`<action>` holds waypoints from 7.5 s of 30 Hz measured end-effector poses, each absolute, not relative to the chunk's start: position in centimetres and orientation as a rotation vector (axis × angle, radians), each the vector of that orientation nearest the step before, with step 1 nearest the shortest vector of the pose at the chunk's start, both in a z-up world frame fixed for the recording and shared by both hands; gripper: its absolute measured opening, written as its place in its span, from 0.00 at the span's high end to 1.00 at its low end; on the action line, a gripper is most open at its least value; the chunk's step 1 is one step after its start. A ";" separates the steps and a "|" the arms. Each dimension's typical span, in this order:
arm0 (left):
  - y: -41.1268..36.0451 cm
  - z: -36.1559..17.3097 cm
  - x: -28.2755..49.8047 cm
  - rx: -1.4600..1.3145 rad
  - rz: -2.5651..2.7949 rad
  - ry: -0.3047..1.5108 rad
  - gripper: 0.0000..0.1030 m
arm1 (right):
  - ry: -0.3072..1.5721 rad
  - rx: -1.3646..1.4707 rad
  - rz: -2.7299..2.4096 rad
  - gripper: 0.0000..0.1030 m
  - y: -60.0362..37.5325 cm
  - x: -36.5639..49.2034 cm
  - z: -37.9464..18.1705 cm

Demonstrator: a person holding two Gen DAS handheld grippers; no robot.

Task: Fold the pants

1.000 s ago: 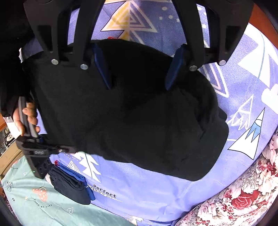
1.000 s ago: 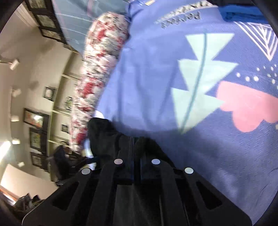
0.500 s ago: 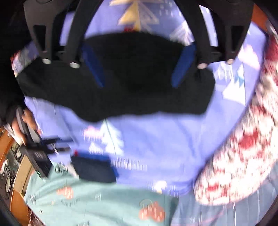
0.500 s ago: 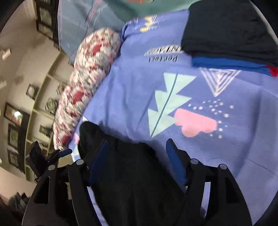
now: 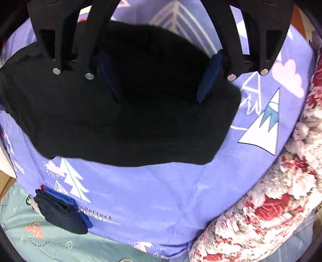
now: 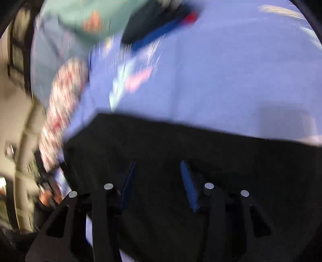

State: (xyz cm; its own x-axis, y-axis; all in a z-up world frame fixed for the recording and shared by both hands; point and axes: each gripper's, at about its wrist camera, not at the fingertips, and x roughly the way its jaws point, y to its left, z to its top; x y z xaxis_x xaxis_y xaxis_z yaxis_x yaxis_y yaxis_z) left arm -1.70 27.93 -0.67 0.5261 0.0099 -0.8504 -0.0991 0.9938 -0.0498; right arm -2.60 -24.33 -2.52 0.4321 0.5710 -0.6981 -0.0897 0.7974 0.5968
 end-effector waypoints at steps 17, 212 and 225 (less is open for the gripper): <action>16.3 1.7 -4.8 -0.097 -0.272 0.958 0.17 | 1.083 0.612 -0.215 0.33 -46.2 -13.9 -2.4; 1.4 -1.7 -6.9 -0.032 -0.701 1.067 0.02 | 1.278 0.603 0.680 0.18 -23.1 -4.5 -3.3; 2.8 -2.8 -6.7 0.017 -0.645 1.107 0.02 | 1.144 0.106 0.575 0.54 -22.2 -6.6 3.2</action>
